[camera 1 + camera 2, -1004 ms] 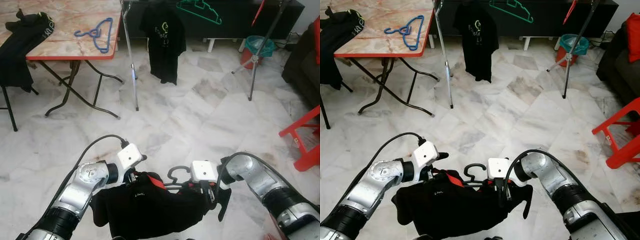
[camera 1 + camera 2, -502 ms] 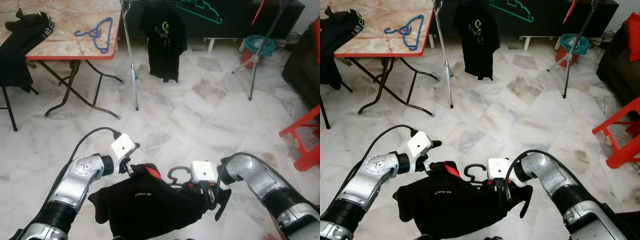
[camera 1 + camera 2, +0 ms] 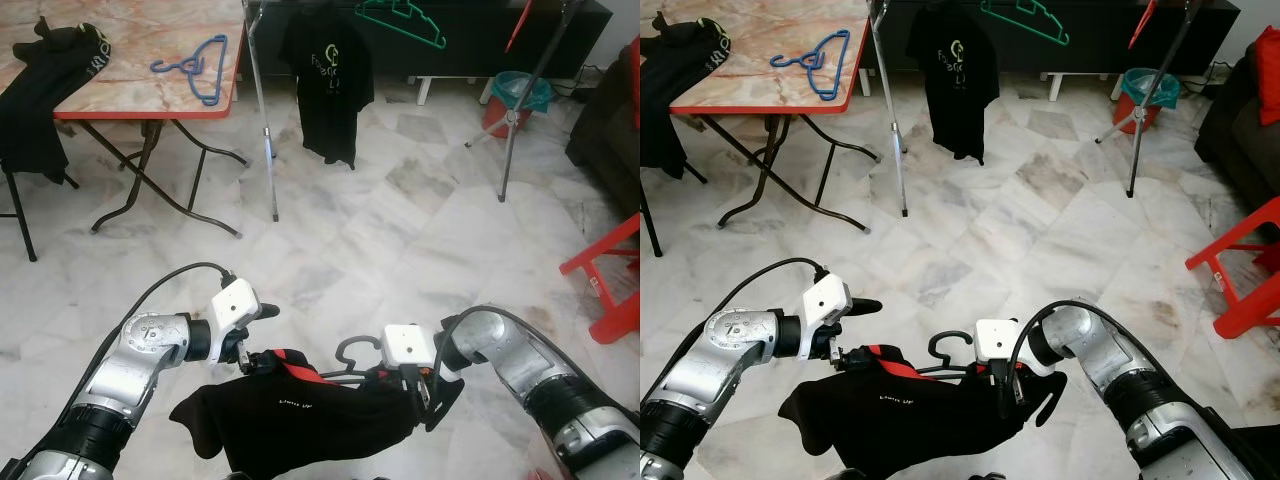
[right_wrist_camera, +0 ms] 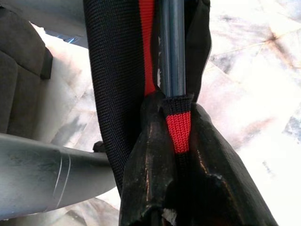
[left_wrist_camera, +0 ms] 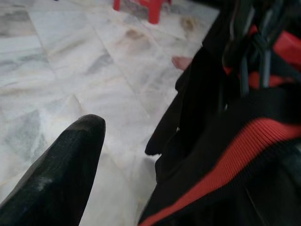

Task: Hang hanger

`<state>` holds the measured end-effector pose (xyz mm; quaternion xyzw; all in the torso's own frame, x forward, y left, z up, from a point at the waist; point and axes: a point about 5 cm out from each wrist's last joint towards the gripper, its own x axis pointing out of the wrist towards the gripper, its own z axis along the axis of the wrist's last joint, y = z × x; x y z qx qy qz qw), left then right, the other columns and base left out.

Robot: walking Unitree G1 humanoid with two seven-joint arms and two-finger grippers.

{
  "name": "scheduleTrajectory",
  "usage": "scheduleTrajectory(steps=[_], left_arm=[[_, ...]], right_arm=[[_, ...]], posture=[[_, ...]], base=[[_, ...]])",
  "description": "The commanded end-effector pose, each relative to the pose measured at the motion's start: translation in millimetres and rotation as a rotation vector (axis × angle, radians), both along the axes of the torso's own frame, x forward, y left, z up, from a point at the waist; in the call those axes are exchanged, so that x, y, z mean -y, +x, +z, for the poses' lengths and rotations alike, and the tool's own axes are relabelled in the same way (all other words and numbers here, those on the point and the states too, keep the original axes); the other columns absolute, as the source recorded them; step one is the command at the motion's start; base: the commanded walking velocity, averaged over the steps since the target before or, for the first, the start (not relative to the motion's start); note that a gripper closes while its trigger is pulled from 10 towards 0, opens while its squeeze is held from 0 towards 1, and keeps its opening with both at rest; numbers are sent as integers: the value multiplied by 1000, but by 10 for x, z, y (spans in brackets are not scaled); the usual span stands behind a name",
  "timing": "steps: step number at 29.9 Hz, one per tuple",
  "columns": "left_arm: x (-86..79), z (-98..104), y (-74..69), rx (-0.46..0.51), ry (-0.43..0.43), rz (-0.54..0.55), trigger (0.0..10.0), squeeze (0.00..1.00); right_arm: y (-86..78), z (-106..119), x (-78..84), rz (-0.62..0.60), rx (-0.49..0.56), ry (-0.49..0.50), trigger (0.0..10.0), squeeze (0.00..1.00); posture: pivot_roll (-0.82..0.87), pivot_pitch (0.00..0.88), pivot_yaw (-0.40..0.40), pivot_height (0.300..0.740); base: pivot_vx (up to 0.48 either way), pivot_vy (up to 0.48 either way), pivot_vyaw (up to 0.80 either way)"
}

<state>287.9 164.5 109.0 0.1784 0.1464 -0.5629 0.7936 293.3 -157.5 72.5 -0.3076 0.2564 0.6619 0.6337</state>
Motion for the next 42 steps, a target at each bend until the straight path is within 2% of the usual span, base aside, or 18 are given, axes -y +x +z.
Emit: scheduleTrajectory(steps=[1, 5, 9, 13, 15, 18, 20, 23, 28, 30, 31, 32, 35, 36, 37, 39, 40, 42], left_arm=[[-36, -49, -46, -22, 24, -34, 10000, 0], [-75, -28, 4, 2, 42, -12, 10000, 0], [-105, -31, -34, -30, 95, -75, 10000, 0], [-170, -93, -138, -63, 237, -200, 10000, 0], [-174, -98, -167, -64, 273, -241, 10000, 0], [-159, -81, -178, -55, 278, -262, 10000, 0], [-146, 11, -119, -31, 195, -212, 10000, 0], [-194, 94, -79, -31, 134, -175, 10000, 0], [-441, 211, -8, -2, 187, -113, 10000, 0], [-559, 308, 14, 13, 176, -70, 10000, 0], [-559, 308, 14, 13, 176, -70, 10000, 0], [-652, 325, 54, 38, 203, -7, 10000, 0], [-772, 288, 102, 78, 262, 83, 10000, 0], [-846, 226, 161, 118, 293, 197, 10000, 0], [-846, 226, 161, 118, 293, 197, 10000, 0], [-910, 128, 248, 211, 301, 391, 10000, 0], [-910, 128, 248, 211, 301, 391, 10000, 0], [-929, 106, 287, 277, 310, 476, 10000, 0]], right_arm=[[-21, 6, 1, 11, -2, 6, 0, 0], [-42, -14, -15, 20, -13, 7, 0, 0], [-52, -27, -34, 26, -20, 7, 0, 0], [-59, -41, -31, 33, -21, -7, 0, 0], [-63, -46, -28, 35, -21, -12, 0, 0], [-67, -50, -27, 36, -23, -15, 0, 0], [-70, -56, -25, 35, -25, -17, 0, 0], [-71, -59, -26, 34, -26, -19, 0, 0], [-80, -81, -12, 31, -27, -27, 0, 0], [-73, -81, -18, 20, -24, -18, 0, 0], [-73, -81, -18, 20, -24, -18, 0, 0], [-57, -68, -33, 7, -14, 1, 0, 0], [-22, -43, -43, -27, 5, 34, 0, 0], [43, -15, -30, -95, 38, 70, 0, 0], [43, -15, -30, -95, 38, 70, 0, 0], [167, 62, -13, -234, 109, 165, 0, 0], [167, 62, -13, -234, 109, 165, 0, 0], [217, 77, 10, -303, 138, 187, 0, 0]], posture=[[54, 132, -37, 740], [59, 139, -37, 740], [60, 142, -37, 740], [64, 143, -36, 740], [64, 143, -36, 740], [64, 143, -36, 740], [63, 146, -37, 740], [60, 147, -38, 740], [67, 146, -38, 740], [71, 148, -37, 740], [71, 148, -37, 740], [69, 146, -36, 740], [72, 146, -36, 740], [71, 144, -36, 740], [71, 144, -36, 740], [70, 144, -36, 740], [70, 144, -36, 740], [64, 142, -36, 740]], base=[[0, 0, 0], [0, 0, 0], [0, 0, 0], [0, 0, 0], [0, 0, 0], [0, 0, 0], [0, 0, 0], [0, 0, 0], [0, 0, 0], [0, 0, 0], [0, 0, 0], [0, 0, 0], [0, 0, 0], [0, 0, 0], [0, 0, 0], [0, 0, 0], [0, 0, 0], [0, 0, 0]])
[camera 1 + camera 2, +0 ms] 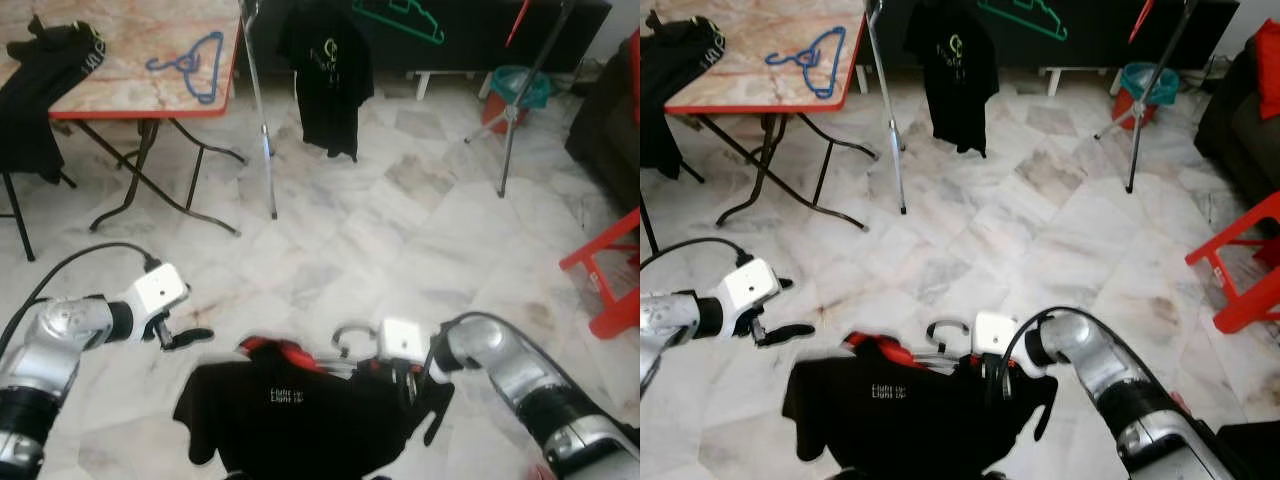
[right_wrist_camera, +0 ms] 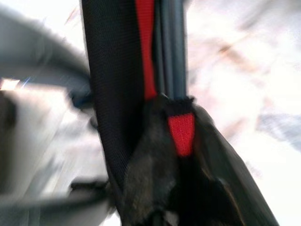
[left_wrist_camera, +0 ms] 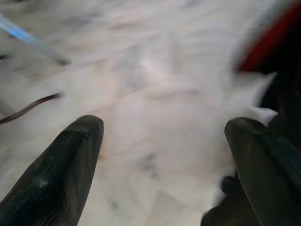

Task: Hang hanger

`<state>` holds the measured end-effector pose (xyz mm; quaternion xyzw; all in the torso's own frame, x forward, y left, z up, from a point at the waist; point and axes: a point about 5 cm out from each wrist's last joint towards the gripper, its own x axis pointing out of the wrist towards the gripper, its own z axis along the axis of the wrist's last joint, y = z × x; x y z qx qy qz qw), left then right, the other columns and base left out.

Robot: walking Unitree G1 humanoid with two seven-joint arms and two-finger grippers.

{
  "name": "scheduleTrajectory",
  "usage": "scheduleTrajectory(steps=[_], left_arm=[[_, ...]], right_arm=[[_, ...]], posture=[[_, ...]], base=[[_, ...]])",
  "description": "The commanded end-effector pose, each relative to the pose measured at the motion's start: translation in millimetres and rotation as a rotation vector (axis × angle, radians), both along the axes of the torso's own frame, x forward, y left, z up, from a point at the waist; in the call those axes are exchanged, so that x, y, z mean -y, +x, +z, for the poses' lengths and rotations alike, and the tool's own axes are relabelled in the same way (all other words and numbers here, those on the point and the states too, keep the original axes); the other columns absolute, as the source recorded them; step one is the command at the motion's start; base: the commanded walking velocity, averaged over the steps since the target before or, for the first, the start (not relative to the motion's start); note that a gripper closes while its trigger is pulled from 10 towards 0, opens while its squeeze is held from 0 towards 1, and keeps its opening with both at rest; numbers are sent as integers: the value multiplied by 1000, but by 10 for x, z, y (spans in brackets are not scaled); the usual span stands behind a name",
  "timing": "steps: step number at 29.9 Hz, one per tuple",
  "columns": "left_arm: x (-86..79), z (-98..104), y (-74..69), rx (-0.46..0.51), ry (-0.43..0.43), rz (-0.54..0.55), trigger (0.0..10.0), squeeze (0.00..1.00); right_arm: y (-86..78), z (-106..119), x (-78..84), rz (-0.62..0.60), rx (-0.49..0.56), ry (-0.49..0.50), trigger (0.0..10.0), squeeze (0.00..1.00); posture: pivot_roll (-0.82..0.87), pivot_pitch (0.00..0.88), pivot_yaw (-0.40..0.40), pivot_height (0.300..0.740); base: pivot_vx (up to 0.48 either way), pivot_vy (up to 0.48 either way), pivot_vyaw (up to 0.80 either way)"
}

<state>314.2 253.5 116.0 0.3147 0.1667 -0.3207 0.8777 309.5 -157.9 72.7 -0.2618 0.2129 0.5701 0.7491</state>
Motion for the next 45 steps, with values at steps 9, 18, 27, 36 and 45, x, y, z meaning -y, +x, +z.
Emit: scheduleTrajectory(steps=[9, 18, 27, 36, 45], left_arm=[[-147, -26, 104, 344, -123, 531, 10000, 0], [220, -205, 10, 374, -261, 496, 10000, 0], [497, 121, -64, 345, -270, 69, 10000, 0], [712, 40, -335, 77, -181, -287, 10000, 0], [875, 30, -399, 10, -153, -396, 10000, 0]], right_arm=[[189, -12, 47, -422, 97, 204, 10000, 0], [185, -101, -40, -509, 149, 210, 10000, 0], [138, -92, 105, -375, 117, 127, 10000, 0], [71, -56, 141, -187, 35, 82, 10000, 0], [44, 44, 175, -25, -25, 60, 10000, 0]], posture=[[53, 135, -34, 740], [47, 124, -30, 740], [57, 121, -33, 740], [66, 123, -38, 740], [68, 123, -40, 740]], base=[[0, 0, 0], [0, 0, 0], [0, 0, 0], [0, 0, 0], [0, 0, 0]])
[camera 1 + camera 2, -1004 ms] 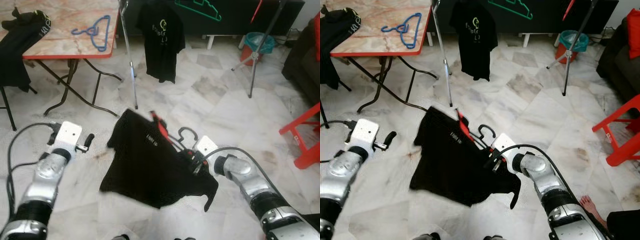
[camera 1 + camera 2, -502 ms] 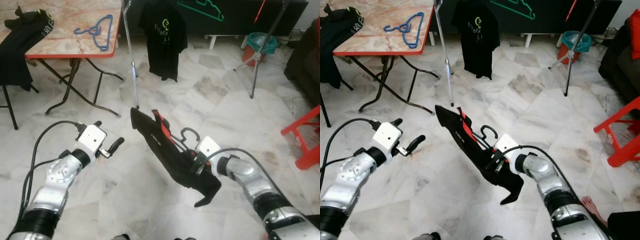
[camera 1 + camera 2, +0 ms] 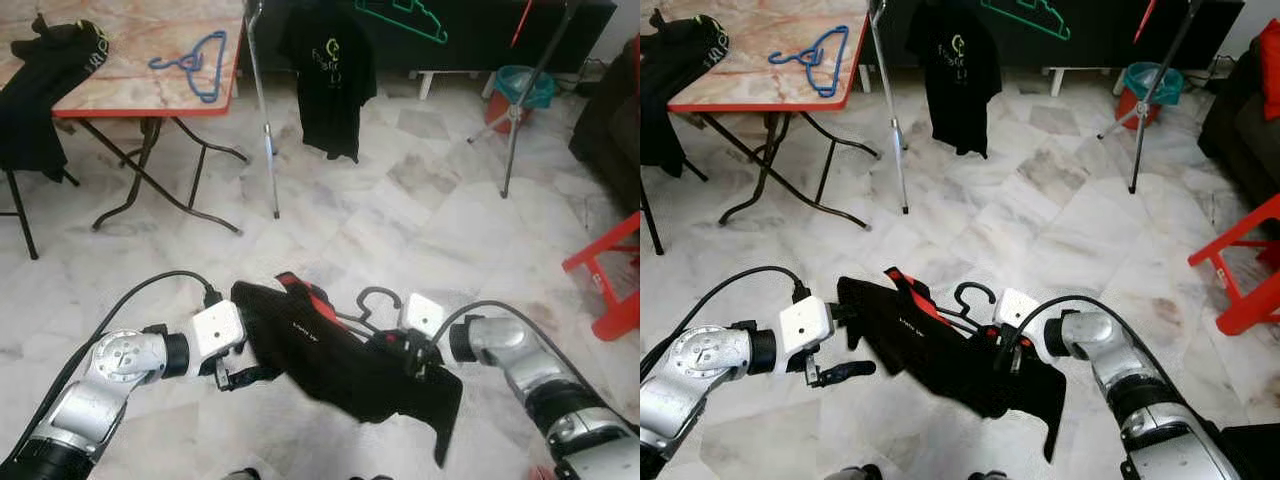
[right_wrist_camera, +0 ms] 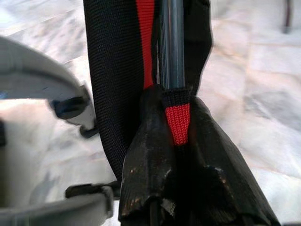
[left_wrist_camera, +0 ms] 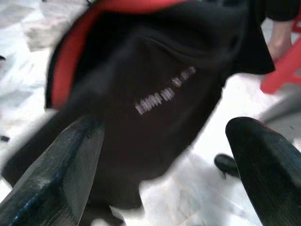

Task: Hang hanger

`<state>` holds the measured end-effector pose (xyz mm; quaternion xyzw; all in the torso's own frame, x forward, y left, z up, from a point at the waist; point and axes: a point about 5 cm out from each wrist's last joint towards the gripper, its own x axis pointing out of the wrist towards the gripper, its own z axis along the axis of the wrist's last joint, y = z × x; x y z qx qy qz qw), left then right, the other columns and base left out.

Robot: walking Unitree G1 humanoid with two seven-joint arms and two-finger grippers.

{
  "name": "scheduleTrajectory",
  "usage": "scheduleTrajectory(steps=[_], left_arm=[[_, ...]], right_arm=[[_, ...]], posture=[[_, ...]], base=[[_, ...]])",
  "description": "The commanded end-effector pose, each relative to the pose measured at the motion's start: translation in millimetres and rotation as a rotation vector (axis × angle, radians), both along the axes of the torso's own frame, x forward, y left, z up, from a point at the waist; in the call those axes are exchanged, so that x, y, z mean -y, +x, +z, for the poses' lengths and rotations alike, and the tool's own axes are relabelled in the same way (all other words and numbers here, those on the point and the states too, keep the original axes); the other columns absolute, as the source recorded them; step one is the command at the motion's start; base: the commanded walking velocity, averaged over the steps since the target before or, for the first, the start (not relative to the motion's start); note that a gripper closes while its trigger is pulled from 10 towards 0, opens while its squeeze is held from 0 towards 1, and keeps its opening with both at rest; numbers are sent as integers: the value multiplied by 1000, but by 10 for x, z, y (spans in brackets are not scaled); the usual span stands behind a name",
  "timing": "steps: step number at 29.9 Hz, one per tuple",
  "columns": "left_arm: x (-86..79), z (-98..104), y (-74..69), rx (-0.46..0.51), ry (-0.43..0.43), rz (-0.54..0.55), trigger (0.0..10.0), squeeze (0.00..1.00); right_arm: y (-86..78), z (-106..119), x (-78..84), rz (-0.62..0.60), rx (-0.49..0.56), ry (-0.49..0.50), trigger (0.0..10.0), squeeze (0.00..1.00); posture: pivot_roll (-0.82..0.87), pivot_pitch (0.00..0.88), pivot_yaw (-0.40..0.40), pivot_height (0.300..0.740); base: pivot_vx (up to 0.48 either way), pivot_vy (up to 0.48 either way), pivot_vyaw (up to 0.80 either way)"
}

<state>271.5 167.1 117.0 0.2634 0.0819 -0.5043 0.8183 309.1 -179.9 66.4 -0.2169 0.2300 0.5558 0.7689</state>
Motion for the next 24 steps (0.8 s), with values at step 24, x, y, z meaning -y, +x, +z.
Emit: scheduleTrajectory(steps=[24], left_arm=[[334, 9, 16, -12, -41, -33, 10000, 0]], right_arm=[[5, 188, -265, 204, 17, 64, 10000, 0]], posture=[[66, 122, -42, 740]], base=[[0, 0, 0]])
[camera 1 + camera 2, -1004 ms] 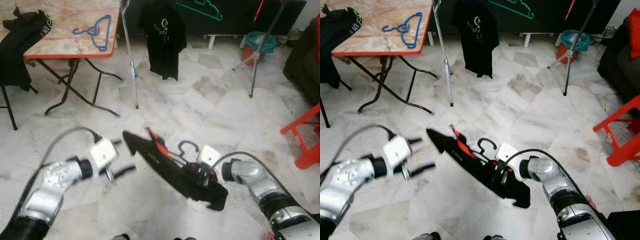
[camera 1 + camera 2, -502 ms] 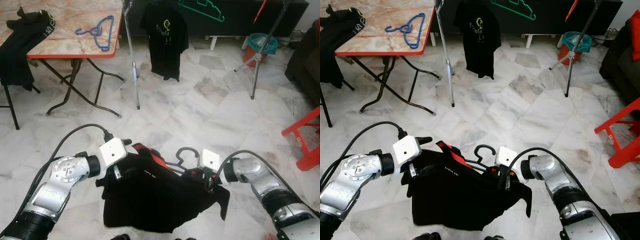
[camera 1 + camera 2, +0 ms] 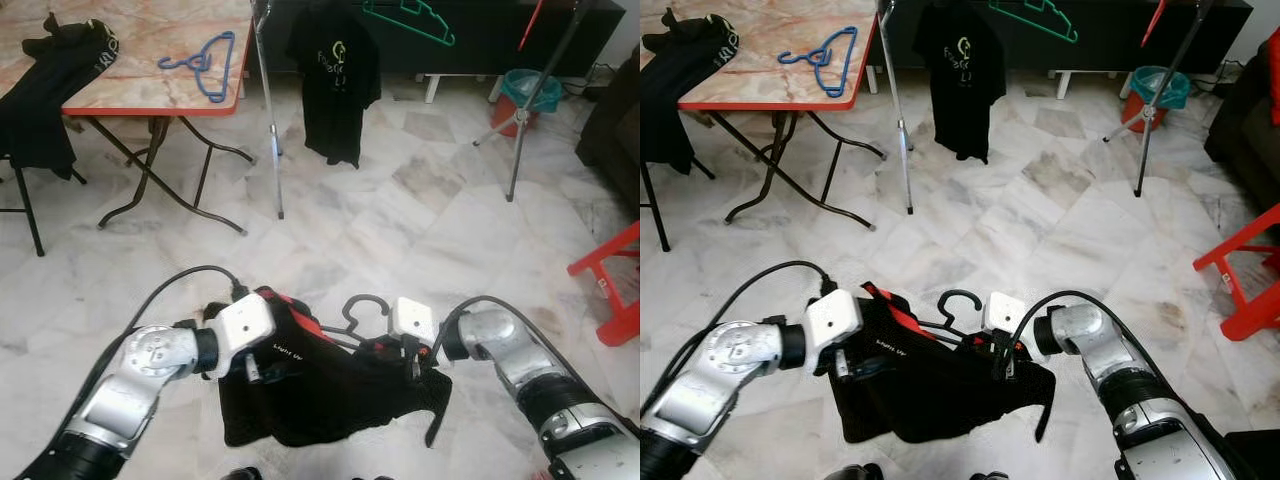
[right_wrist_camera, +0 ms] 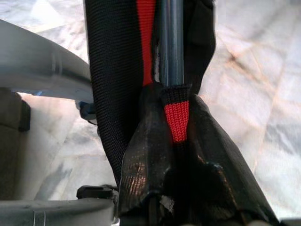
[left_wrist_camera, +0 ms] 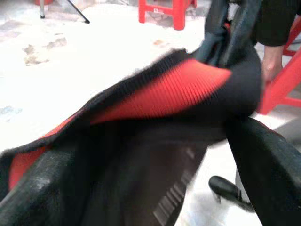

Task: Hang hanger

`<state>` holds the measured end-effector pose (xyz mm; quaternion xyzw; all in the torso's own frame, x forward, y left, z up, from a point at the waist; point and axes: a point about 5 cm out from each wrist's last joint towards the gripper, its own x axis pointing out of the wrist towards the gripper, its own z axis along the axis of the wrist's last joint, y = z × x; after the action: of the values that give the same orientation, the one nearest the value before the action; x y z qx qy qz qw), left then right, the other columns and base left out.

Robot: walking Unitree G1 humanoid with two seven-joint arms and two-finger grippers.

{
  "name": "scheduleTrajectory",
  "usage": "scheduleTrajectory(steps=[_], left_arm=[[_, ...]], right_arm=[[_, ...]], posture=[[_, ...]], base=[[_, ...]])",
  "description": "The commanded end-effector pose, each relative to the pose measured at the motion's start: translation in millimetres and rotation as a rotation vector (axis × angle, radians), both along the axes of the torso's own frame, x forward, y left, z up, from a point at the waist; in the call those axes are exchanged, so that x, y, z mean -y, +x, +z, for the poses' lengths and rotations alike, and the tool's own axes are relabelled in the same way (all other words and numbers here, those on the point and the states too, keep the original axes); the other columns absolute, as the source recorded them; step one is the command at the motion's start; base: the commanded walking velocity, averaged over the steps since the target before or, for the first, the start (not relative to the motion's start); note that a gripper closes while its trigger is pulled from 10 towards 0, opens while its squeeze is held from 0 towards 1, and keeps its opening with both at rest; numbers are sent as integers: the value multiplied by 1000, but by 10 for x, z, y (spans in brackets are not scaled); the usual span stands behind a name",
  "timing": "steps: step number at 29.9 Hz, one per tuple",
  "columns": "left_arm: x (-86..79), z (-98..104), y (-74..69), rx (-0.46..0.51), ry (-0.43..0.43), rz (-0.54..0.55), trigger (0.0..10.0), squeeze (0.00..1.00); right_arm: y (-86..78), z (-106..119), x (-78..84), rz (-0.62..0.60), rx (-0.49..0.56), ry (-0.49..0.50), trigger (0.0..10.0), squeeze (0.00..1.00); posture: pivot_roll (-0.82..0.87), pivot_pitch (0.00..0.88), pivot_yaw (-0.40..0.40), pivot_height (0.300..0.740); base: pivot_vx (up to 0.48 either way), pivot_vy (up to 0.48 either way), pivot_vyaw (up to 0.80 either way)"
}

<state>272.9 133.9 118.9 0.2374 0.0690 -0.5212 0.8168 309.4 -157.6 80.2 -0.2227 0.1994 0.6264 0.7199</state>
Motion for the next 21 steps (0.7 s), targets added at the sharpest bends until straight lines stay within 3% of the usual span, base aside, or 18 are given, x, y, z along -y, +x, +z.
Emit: scheduleTrajectory(steps=[1, 4, 7, 8, 9, 11, 12, 21], left_arm=[[13, 0, 10, 10, 13, 1, 10000, 0], [31, 60, 27, 9, -12, -1, 10000, 0], [26, 19, -22, -31, 17, -41, 10000, 0], [24, 10, -32, -36, 21, -46, 8902, 0], [23, 2, -42, -40, 18, -47, 784, 0], [24, 1, -46, -42, 12, -47, 784, 0], [28, -4, -58, -48, 11, -54, 0, 0], [57, -32, -111, -87, 12, -89, 0, 0]], right_arm=[[-1, 51, -45, 28, 15, 27, 10000, 0], [-10, 29, -32, 29, 14, 15, 10000, 0], [-11, 36, -35, 27, 13, 16, 10000, 0], [-12, 38, -37, 28, 13, 16, 10000, 0], [-9, 43, -43, 27, 14, 18, 10000, 0], [-7, 46, -46, 27, 14, 19, 10000, 0], [-3, 48, -48, 24, 17, 20, 10000, 0], [28, 83, -85, 19, 32, 31, 10000, 0]], posture=[[66, 122, -42, 740], [69, 123, -43, 740], [67, 126, -41, 740], [67, 126, -41, 740], [69, 125, -41, 740], [69, 125, -41, 740], [71, 125, -42, 740], [68, 121, -40, 740]], base=[[0, 0, 0], [0, 0, 0], [0, 0, 0], [0, 0, 0], [0, 0, 0], [0, 0, 0], [0, 0, 0], [0, 0, 0]])
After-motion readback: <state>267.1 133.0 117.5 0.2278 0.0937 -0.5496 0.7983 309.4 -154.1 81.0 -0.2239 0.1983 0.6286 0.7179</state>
